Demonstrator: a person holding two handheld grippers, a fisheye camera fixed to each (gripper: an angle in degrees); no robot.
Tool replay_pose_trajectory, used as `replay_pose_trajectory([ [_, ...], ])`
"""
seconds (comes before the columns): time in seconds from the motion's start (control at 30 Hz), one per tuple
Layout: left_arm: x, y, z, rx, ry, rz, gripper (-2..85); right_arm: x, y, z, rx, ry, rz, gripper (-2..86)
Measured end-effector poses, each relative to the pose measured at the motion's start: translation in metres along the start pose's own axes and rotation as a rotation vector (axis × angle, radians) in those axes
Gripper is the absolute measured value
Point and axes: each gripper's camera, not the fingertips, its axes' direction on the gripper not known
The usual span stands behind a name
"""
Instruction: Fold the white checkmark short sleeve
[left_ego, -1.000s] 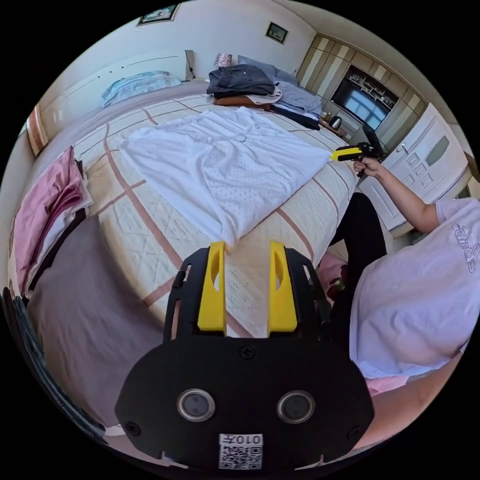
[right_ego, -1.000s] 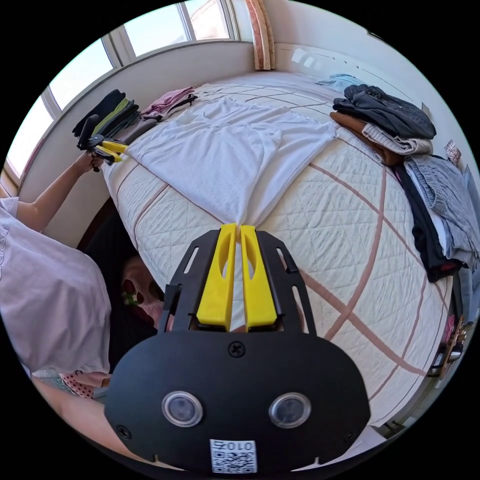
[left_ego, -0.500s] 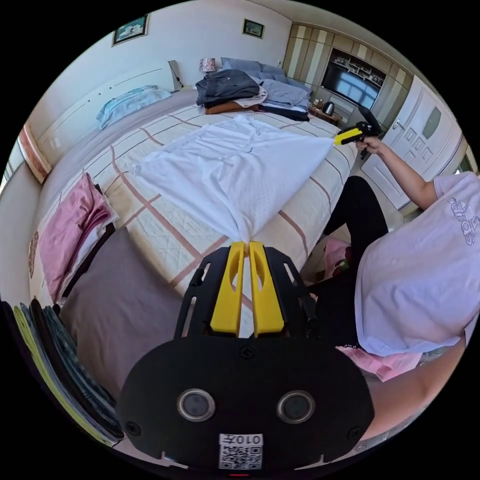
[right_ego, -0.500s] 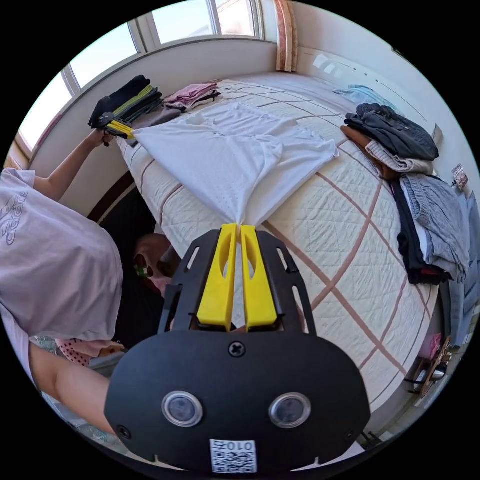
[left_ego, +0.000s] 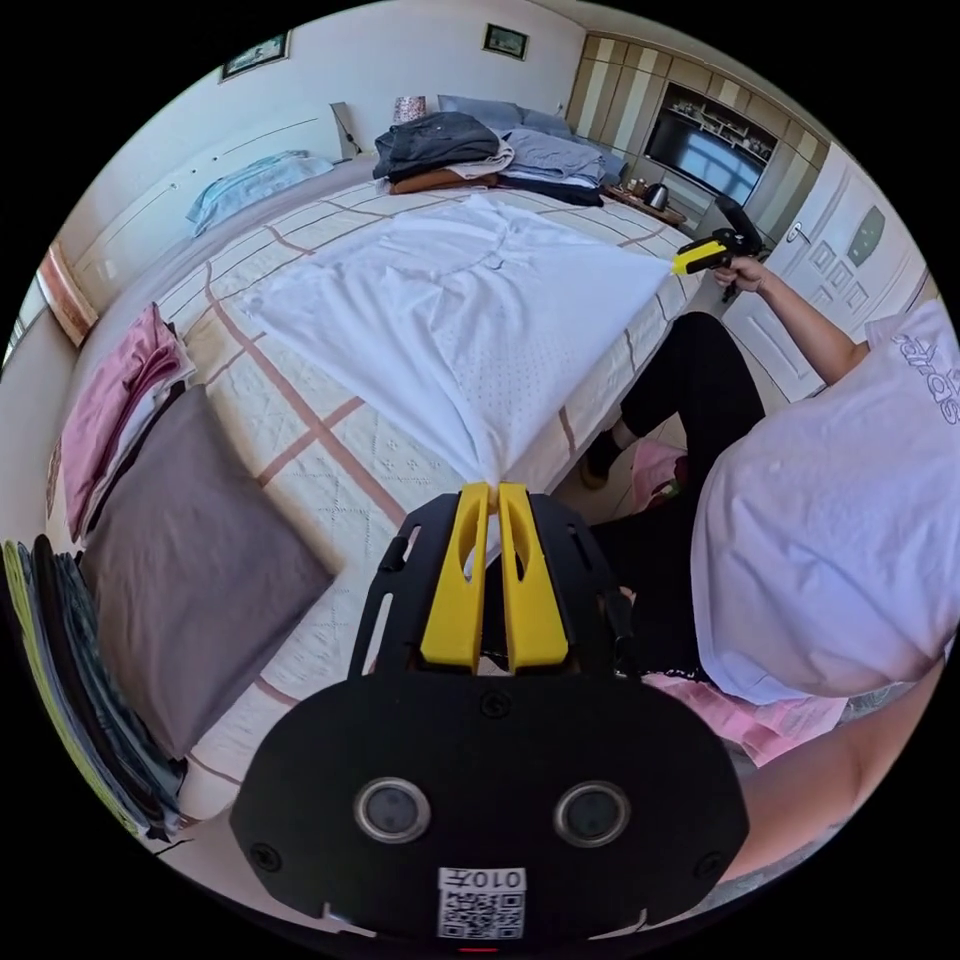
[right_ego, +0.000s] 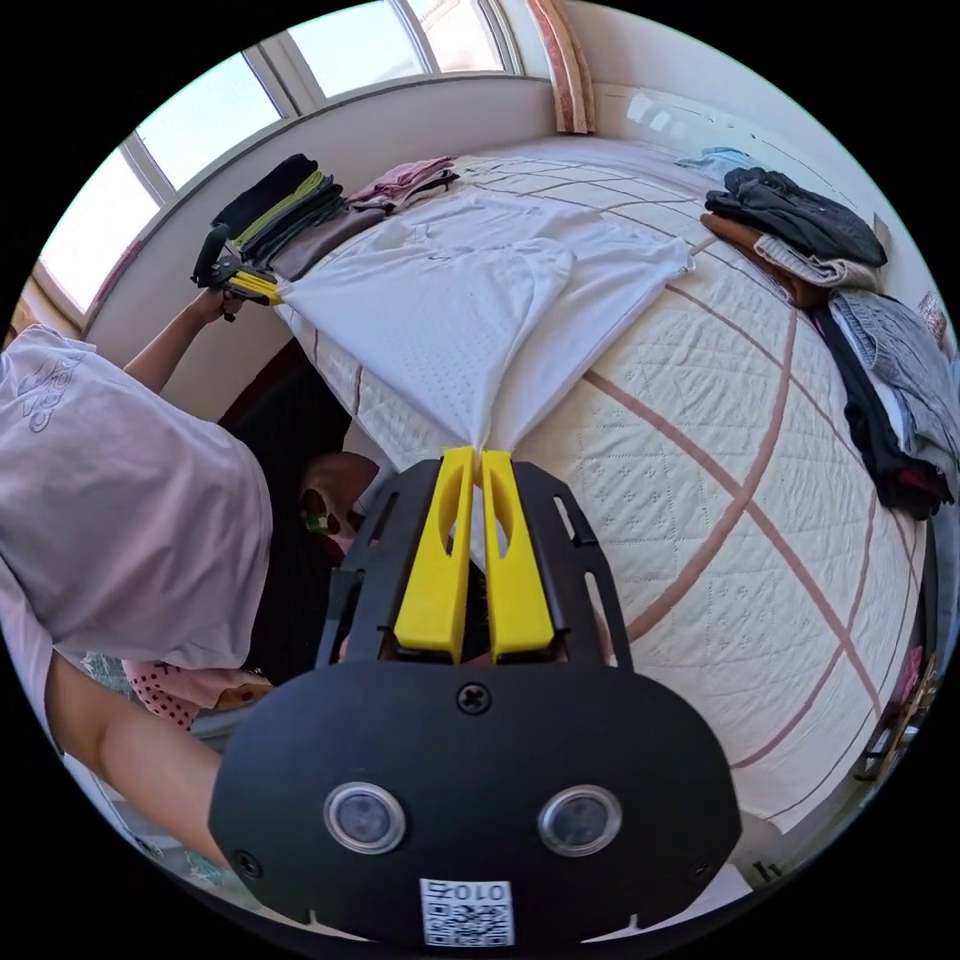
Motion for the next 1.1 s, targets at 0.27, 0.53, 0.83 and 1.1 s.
replay_pose_trajectory([
  [0.27, -0.008, 0.001, 0.018, -0.01, -0.048, -0.082, 3.4, -0.007, 0.009, 0.022, 0.041, 0.125, 0.009, 5.8],
  [0.53, -0.054, -0.036, -0.055, 0.146, -0.101, -0.238, 7.3, 0.015, -0.036, -0.027, 0.25, 0.236, 0.111, 8.3],
  [0.83, -0.137, -0.189, 0.005, 0.205, 0.196, -0.324, 7.0, 0.069, -0.209, 0.053, 0.183, 0.035, 0.163, 8.5],
  [1.1, -0.123, -0.224, 0.015, 0.032, -0.174, -0.158, 6.3, 0.091, -0.239, 0.089, 0.075, 0.181, 0.143, 7.8],
])
